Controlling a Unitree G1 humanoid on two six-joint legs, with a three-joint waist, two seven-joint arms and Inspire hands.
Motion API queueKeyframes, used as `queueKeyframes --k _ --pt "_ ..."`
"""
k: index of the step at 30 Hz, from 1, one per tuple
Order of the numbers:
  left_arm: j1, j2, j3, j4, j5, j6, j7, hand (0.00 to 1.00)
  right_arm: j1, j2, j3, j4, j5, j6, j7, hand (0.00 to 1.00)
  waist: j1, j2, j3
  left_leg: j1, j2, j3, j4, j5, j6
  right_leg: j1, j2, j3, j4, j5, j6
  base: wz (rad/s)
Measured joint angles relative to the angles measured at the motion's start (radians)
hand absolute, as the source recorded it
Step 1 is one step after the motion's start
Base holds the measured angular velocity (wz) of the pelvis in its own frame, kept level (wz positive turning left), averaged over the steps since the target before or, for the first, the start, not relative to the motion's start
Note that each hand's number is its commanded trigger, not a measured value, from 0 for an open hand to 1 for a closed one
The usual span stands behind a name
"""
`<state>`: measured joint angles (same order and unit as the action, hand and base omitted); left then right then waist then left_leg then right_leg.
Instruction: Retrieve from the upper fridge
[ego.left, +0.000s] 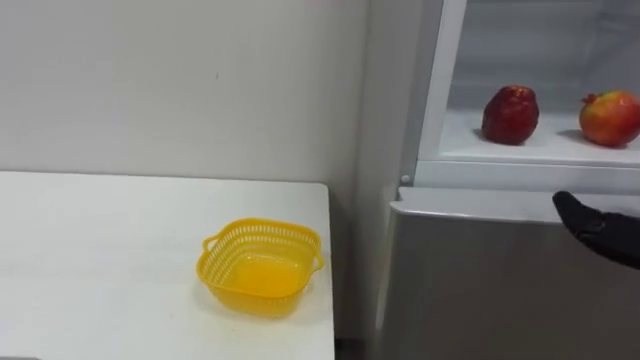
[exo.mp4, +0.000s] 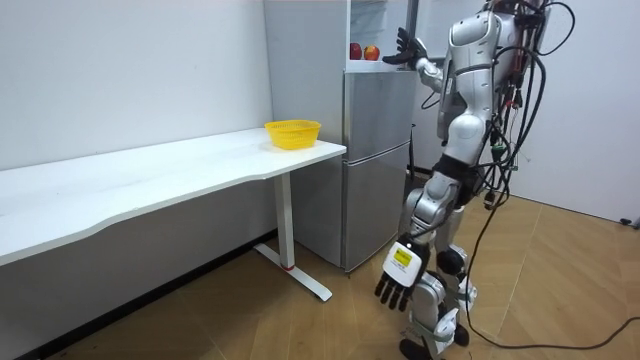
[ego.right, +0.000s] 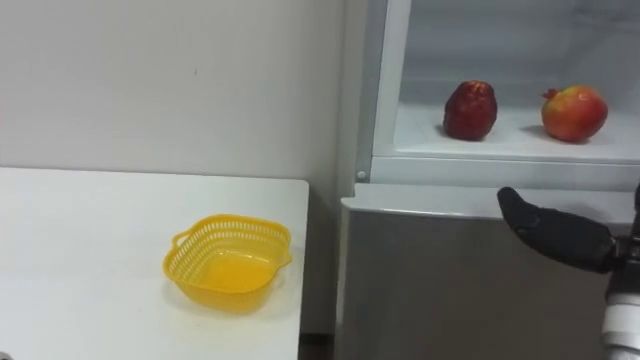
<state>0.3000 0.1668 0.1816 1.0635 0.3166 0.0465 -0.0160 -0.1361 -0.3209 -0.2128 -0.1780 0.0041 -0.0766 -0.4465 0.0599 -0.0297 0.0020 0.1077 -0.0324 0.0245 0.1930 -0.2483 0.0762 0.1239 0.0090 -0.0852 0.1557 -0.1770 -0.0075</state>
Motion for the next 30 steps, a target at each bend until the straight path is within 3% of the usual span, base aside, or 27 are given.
queueKeyframes --k 6,10,13,16,26,30 --pt "-0.007 0.002 -0.002 -0.005 0.002 0.0 -0.028 0.0 -0.057 -0.002 0.03 0.002 0.04 0.002 0.024 0.0 0.002 -0.001 -0.0003 -0.013 -0.001 -0.007 0.005 0.0 0.0 -0.007 -0.001 -0.011 0.0 0.0 0.0 0.05" --pt "-0.032 0.012 -0.002 -0.023 0.003 -0.002 -0.037 0.0 -0.105 -0.023 0.044 0.065 0.108 0.003 0.056 0.0 0.006 -0.023 0.003 -0.011 -0.002 -0.018 0.012 0.002 -0.001 -0.002 -0.002 -0.027 -0.001 0.0 0.0 0.08" --pt "-0.04 0.014 0.0 -0.023 0.003 0.0 -0.036 0.0 -0.132 -0.034 0.044 0.127 0.14 0.013 0.063 0.0 0.009 -0.037 -0.0009 -0.013 -0.003 -0.029 0.012 0.002 -0.001 0.0 -0.003 -0.034 -0.002 0.0 0.0 0.09" --pt "-0.039 0.019 0.0 -0.022 0.002 0.004 -0.035 0.0 -0.195 -0.042 0.043 0.206 0.189 0.014 0.067 0.0 0.014 -0.047 0.0029 -0.015 -0.004 -0.032 0.013 0.002 -0.001 -0.001 -0.004 -0.037 -0.003 0.0 0.0 0.03" --pt "-0.042 0.045 0.0 -0.03 0.009 0.036 -0.039 0.0 -0.364 -0.186 0.07 0.376 0.343 0.052 0.144 0.0 0.021 -0.068 -0.0009 -0.056 -0.007 -0.056 0.029 0.002 -0.001 -0.022 -0.006 -0.06 -0.004 0.0 0.0 0.1" --pt "-0.035 0.046 0.0 -0.058 0.047 0.04 -0.04 0.0 -0.41 -0.218 0.075 0.429 0.354 0.056 0.155 0.0 0.026 -0.075 -0.0047 -0.057 -0.008 -0.057 0.029 0.002 -0.001 -0.021 -0.007 -0.069 -0.005 0.0 0.0 0.06"
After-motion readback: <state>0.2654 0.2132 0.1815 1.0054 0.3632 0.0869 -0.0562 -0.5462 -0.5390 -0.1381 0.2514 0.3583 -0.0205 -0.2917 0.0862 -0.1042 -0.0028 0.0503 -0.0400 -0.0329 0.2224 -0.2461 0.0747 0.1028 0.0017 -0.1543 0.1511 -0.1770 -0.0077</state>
